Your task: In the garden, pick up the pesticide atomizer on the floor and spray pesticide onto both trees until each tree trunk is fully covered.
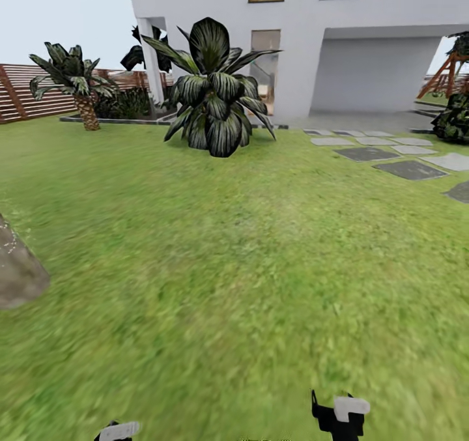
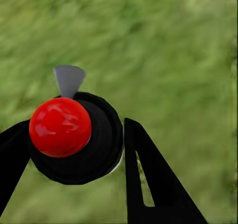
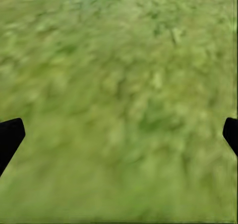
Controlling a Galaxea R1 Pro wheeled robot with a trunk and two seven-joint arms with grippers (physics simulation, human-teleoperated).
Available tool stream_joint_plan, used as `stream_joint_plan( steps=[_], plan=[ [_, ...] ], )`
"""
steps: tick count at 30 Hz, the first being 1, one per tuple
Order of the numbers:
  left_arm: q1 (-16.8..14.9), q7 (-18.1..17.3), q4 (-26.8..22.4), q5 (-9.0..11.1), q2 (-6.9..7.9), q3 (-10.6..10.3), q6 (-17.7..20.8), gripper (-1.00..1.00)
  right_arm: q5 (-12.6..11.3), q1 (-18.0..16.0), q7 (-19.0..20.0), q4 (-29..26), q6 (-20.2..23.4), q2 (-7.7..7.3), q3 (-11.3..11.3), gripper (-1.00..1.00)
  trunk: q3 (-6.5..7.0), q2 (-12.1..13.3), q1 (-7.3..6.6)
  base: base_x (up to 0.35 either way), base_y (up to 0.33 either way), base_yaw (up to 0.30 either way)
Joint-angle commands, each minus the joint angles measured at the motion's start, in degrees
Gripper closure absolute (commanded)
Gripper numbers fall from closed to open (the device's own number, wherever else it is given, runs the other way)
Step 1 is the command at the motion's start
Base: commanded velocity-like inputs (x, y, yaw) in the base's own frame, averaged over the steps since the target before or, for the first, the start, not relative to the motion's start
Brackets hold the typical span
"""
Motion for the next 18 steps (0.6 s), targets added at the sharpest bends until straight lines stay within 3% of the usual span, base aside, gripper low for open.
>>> stream_joint_plan(
  steps=[1, 18],
  plan=[
    [0.0, 0.02, -0.01, 0.0, 0.0, 0.01, 0.01, 1.0, 0.0, 0.0, 0.0, 0.0, 0.0, 0.0, 0.0, -1.0, -0.06, 0.0, 0.0, 0.0, -0.274, -0.257],
    [0.0, 0.02, -0.01, 0.0, 0.0, 0.02, 0.04, 1.0, 0.0, -0.02, 0.0, 0.0, 0.0, 0.0, 0.0, -1.0, -1.01, 0.0, 0.0, 0.0, -0.274, -0.256]
  ],
)
